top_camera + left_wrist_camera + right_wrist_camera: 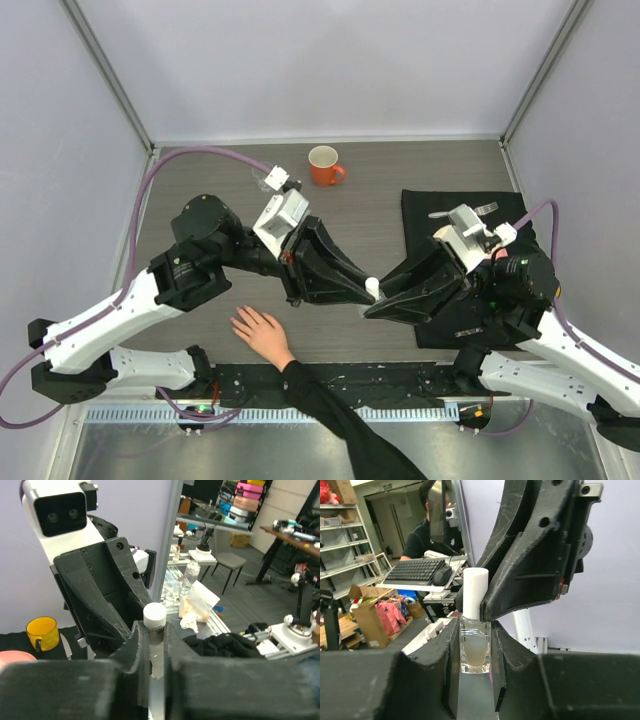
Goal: Paint the nails
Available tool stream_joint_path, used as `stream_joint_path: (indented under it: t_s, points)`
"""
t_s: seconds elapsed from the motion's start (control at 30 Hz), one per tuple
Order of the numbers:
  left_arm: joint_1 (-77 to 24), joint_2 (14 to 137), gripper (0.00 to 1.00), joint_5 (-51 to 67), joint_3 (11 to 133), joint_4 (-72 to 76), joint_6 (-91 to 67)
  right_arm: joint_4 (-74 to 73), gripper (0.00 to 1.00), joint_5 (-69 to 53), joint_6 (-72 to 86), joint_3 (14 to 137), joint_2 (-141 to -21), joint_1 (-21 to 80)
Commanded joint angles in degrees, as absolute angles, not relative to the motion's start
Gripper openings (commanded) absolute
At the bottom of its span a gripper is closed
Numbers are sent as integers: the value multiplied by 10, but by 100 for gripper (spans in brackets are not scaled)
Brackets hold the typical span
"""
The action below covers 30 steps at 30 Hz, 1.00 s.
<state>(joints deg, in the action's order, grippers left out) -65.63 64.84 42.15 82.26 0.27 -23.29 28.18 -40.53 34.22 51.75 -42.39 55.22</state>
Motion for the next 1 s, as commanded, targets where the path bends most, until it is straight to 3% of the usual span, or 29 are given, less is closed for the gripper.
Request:
stream_joint_path:
  t_s: [0.0,0.07,0.17,0.27,0.47,0.6,0.97]
  points:
    - [-660,646,34,404,838,-90,-192,320,1,-410,333,529,-417,552]
    - [-659,635,62,310,845,-140,-172,238,1,-378,264,546,-413,551]
    - [-660,607,75,198,849,-159,-168,133,1,-305,199,572,-412,551]
    - [-660,572,78,143,829,-137,-167,67,1,-214,137,592,-419,552]
    - [-660,534,79,5,779,-70,-171,40,1,-107,59,601,-444,552]
    - [-660,556,74,-71,793,-70,-178,42,1,-48,33,600,-455,552]
    - [-660,643,58,-112,838,-97,-189,41,1,-18,9,599,-462,552]
